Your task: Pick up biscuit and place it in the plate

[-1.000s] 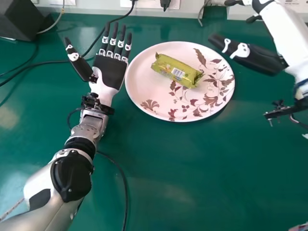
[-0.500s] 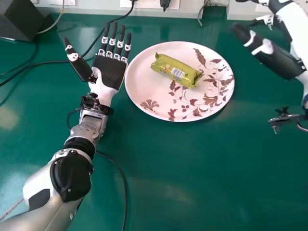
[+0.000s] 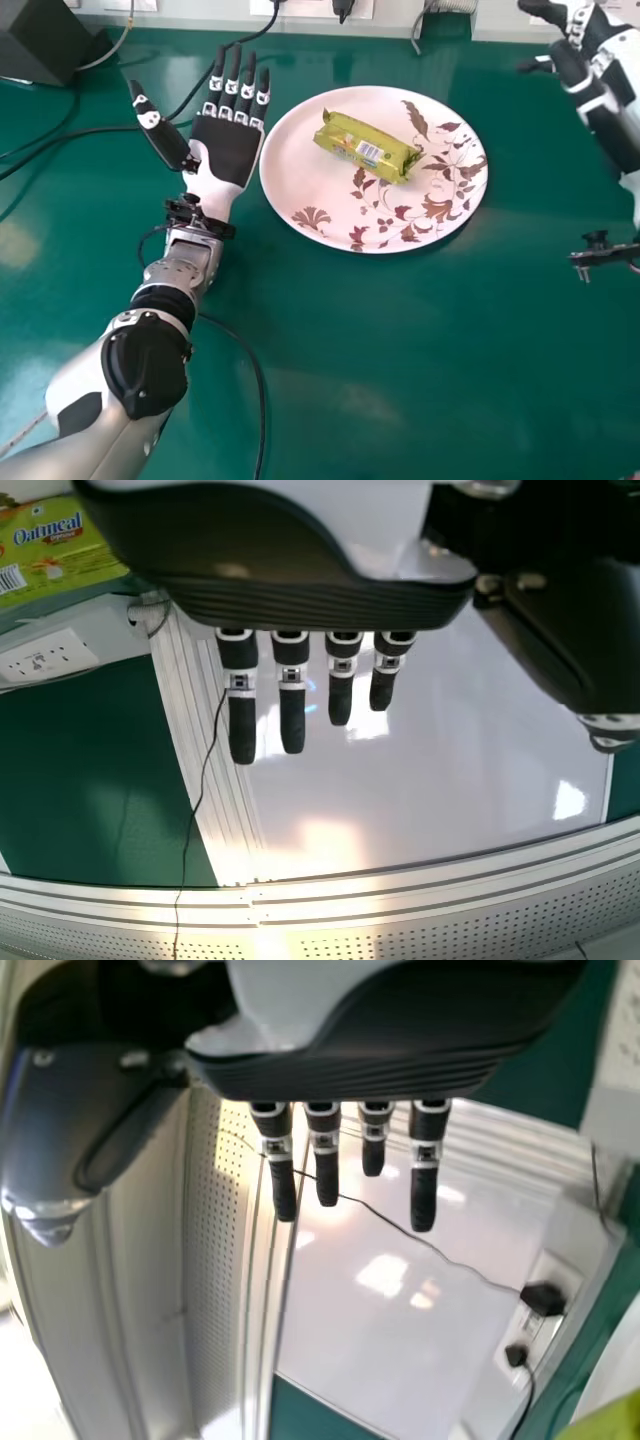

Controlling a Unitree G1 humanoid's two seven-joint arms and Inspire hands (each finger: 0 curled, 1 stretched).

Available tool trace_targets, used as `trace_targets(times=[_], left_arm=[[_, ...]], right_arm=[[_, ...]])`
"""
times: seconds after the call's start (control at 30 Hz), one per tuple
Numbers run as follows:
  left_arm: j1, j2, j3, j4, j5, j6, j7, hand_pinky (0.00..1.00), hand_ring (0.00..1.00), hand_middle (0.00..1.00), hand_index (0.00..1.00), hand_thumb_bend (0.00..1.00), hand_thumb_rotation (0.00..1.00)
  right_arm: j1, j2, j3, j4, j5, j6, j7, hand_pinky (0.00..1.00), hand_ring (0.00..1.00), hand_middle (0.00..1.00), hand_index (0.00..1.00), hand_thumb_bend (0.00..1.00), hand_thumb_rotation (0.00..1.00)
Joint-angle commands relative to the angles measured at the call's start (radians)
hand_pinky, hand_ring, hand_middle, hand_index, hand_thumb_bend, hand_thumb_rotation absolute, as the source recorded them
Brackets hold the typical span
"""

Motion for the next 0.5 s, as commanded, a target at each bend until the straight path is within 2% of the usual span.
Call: trace_targets(times=[0.0, 0.13, 0.33, 0.47], left_arm=[[0.024, 0.004, 0.008, 0.009, -0.006, -0.002, 0.003, 0.74, 0.85, 0.99, 1.0, 1.0, 0.8], [0.024, 0.002, 0.009, 0.009, -0.008, -0.012, -0.004, 0.77, 0.86, 0.99, 1.0, 1.0, 0.77], [0.024, 0.0, 0.007, 0.009, -0.011, -0.024, -0.002, 0.7, 0.83, 0.98, 1.0, 1.0, 0.79], [0.022, 0.001, 0.008, 0.011, -0.013, -0.02, 0.003, 0.68, 0.84, 0.99, 1.0, 1.0, 0.82]], right_arm=[[-0.01, 0.017, -0.024, 0.022, 0.075, 0.009, 0.03, 0.69, 0.74, 0.91, 0.84, 1.0, 0.28], [-0.022, 0.033, -0.047, 0.07, 0.218, 0.072, 0.087, 0.69, 0.74, 0.91, 0.84, 0.99, 0.32], [-0.03, 0.063, -0.066, 0.087, 0.283, 0.102, 0.095, 0.69, 0.74, 0.91, 0.84, 0.99, 0.32], [-0.034, 0.074, -0.073, 0.095, 0.311, 0.109, 0.11, 0.69, 0.74, 0.91, 0.83, 0.99, 0.33]])
